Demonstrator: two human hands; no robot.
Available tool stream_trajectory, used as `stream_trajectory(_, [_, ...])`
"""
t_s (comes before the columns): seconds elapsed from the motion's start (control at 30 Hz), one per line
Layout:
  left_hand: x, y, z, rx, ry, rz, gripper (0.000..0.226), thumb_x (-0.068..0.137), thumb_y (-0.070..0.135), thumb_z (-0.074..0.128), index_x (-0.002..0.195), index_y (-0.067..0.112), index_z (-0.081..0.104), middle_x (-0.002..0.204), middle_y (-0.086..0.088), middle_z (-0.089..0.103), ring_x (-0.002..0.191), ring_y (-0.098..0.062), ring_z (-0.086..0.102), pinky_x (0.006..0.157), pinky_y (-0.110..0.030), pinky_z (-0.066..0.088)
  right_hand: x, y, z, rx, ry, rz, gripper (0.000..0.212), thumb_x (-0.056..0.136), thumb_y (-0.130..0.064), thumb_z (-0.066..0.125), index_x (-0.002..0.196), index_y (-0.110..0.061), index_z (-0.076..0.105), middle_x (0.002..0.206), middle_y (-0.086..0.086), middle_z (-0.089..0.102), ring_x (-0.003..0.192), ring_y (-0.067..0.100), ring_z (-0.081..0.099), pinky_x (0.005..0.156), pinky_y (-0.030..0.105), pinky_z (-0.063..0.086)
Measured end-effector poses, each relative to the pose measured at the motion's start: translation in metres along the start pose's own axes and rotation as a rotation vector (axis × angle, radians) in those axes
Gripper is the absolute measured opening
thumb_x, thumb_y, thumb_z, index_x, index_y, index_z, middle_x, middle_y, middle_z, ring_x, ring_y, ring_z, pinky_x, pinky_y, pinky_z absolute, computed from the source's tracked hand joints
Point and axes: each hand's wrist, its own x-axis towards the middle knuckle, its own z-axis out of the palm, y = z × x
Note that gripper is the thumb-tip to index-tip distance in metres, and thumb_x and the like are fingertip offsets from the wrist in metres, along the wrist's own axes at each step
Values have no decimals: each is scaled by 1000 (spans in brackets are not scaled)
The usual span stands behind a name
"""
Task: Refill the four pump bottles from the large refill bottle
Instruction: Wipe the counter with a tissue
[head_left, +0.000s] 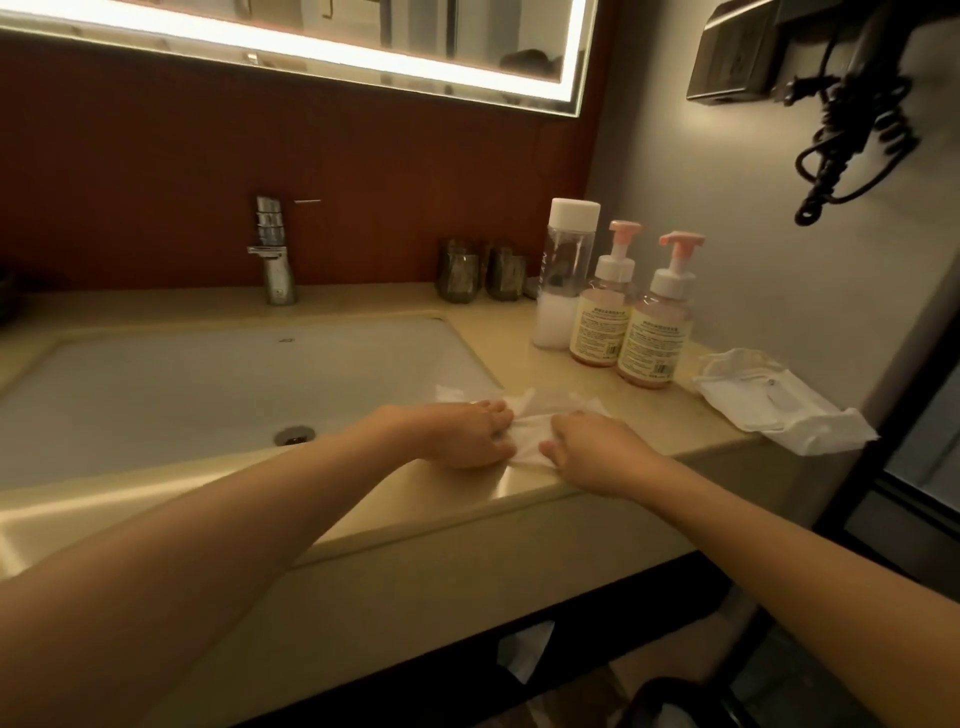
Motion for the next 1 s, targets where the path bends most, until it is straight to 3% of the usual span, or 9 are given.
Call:
stream_trajectory(0.17, [-59,-18,18,-6,51,-115,62,99,40,28,149,9,7,157,-7,2,144,-20,8,115,-31,10,-18,-44,-6,74,-23,-203,39,98,-32,37,127,-7,46,137,14,44,126,25,39,96,30,33])
stream_trajectory(0.27, [-100,-42,32,-31,132,-221,62,98,40,31,147,7,13,156,-11,9,143,-20,11,115,-33,14,-22,-83,-8,134,-20,-350,45,98,-31,39,137,-7,39,148,10,32,136,22,29,103,23,20])
stream_trajectory(0.37, [-154,-72,45,-90,186,-328,59,99,36,32,147,5,15,156,-11,9,143,-18,9,114,-28,13,-22,-138,-5,169,3,-494,46,98,-30,39,137,-6,39,148,11,32,136,22,27,100,18,14])
stream_trajectory(0.6, [-278,-143,68,-182,220,-624,60,100,36,29,149,9,7,157,-7,-1,144,-12,0,113,-22,5,-17,-282,10,168,-36,-754,44,98,-33,36,132,-6,42,142,16,37,132,28,30,107,31,22])
stream_trajectory(0.83, [-356,-189,80,-231,230,-834,60,100,37,29,149,10,7,157,-5,-1,144,-13,2,114,-24,7,-16,-387,11,143,-64,-905,39,99,-32,34,125,-5,45,136,17,41,127,29,34,105,34,27])
stream_trajectory(1.0, [-376,-212,78,-259,232,-911,60,99,36,30,148,9,8,157,-7,0,144,-16,4,114,-26,9,-3,-430,7,109,-133,-951,48,101,-33,26,144,-12,25,154,7,18,142,23,14,115,36,13])
